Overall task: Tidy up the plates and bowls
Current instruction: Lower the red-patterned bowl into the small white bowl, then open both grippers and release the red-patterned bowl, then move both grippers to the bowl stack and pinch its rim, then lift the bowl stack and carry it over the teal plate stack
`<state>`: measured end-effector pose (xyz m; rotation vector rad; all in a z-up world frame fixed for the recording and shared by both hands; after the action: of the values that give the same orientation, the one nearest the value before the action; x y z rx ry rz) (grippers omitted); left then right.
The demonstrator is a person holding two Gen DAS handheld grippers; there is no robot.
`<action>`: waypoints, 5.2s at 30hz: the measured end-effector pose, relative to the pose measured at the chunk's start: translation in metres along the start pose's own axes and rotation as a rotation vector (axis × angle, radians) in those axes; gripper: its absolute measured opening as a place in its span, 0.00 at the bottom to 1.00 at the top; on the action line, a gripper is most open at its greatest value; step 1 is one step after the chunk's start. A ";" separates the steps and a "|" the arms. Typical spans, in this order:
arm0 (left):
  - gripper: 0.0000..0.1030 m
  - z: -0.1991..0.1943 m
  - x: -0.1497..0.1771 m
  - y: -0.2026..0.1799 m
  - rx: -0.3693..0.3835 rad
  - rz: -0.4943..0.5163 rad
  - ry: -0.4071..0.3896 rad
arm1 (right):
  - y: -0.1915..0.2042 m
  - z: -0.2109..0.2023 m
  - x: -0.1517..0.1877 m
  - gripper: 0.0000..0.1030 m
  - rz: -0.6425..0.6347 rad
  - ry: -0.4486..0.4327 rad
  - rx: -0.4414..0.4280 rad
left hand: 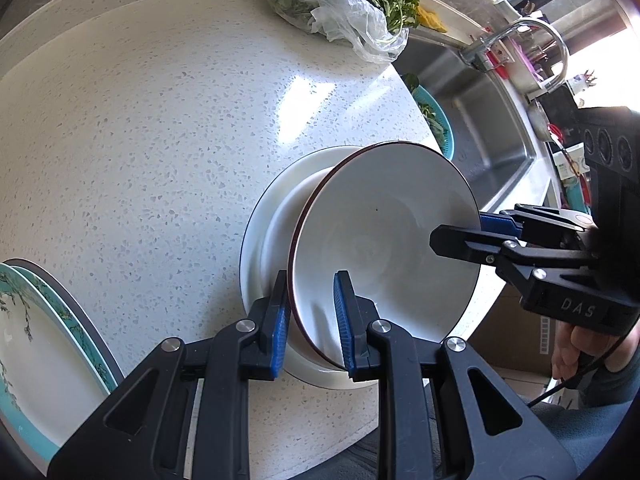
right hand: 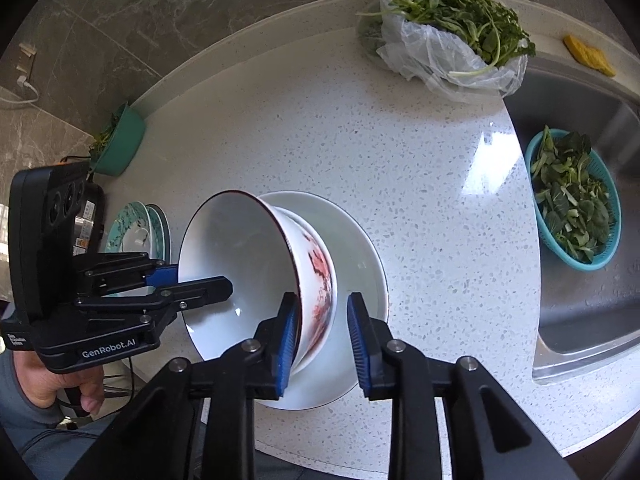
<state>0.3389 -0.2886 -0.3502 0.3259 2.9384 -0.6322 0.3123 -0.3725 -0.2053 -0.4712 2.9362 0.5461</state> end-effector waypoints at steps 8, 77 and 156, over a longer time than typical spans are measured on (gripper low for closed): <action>0.23 0.000 0.000 -0.005 0.000 -0.001 -0.010 | 0.002 0.002 0.002 0.21 -0.015 -0.002 -0.024; 1.00 -0.052 0.117 0.002 -0.255 -0.515 -0.436 | -0.029 -0.011 -0.034 0.81 -0.488 0.064 -0.089; 0.14 -0.037 0.081 0.023 -0.352 -0.526 -0.460 | 0.050 0.024 -0.014 0.18 -0.583 0.075 -0.265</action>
<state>0.2632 -0.2378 -0.3381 -0.5650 2.5960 -0.1800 0.3104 -0.3153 -0.2087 -1.3378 2.5973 0.8353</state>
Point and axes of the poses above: each gripper's, at about its wrist camera, not at the fingertips, and z roughly the way its jaws point, y to its left, x to its underside, the point moved 8 cm from there along z, roughly the way its jaws point, and after that the axes turned 1 degree about x, right-handed, at the moved point
